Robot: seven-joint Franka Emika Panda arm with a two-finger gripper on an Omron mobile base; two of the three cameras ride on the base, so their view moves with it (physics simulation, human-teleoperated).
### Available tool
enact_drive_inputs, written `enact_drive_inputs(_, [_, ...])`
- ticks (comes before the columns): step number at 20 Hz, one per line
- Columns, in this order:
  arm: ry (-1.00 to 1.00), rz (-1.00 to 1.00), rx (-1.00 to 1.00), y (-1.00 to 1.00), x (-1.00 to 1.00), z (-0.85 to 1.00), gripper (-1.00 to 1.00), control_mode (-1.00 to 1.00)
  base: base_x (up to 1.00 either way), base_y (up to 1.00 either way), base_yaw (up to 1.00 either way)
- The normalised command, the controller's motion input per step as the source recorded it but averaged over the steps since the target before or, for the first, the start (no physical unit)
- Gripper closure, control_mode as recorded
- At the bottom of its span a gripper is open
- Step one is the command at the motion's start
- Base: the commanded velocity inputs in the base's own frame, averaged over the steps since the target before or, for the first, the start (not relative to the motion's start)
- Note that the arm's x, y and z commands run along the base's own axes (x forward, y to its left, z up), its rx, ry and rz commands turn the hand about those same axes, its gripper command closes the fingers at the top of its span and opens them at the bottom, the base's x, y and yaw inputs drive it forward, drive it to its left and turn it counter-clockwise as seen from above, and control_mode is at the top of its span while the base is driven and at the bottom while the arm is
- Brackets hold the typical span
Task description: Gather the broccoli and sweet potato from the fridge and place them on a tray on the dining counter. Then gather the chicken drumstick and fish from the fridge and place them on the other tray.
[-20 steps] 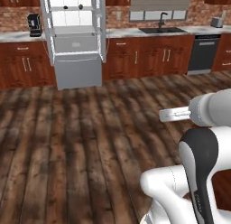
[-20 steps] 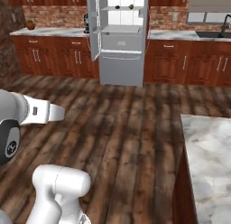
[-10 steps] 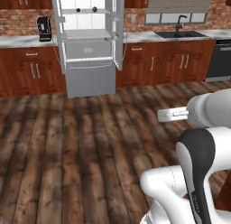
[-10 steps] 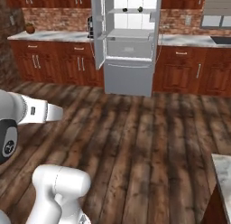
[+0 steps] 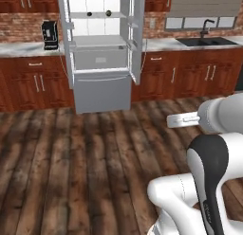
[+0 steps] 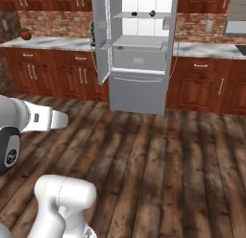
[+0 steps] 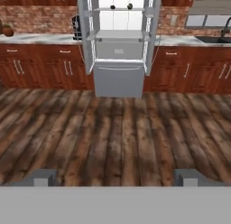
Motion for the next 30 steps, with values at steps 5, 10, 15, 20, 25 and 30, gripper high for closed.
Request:
enact_drive_inputs(5, [0.00,0.00,0.00,0.00,0.00,0.00,-1.00,1.00,0.93,0.00,-0.01])
enact_drive_inputs(10, [0.00,0.00,0.00,0.00,0.00,0.00,-1.00,1.00,1.00,0.13,-0.01])
enact_drive_inputs(15, [0.00,0.00,0.00,0.00,0.00,0.00,-1.00,1.00,1.00,0.11,0.00])
enact_drive_inputs(20, [0.00,0.00,0.00,0.00,0.00,0.00,-1.00,1.00,1.00,0.02,0.00])
enact_drive_inputs(25, [0.00,0.00,0.00,0.00,0.00,0.00,-1.00,1.00,1.00,0.00,0.00])
enact_drive_inputs(30, [0.00,0.00,0.00,0.00,0.00,0.00,-1.00,1.00,1.00,0.00,0.00])
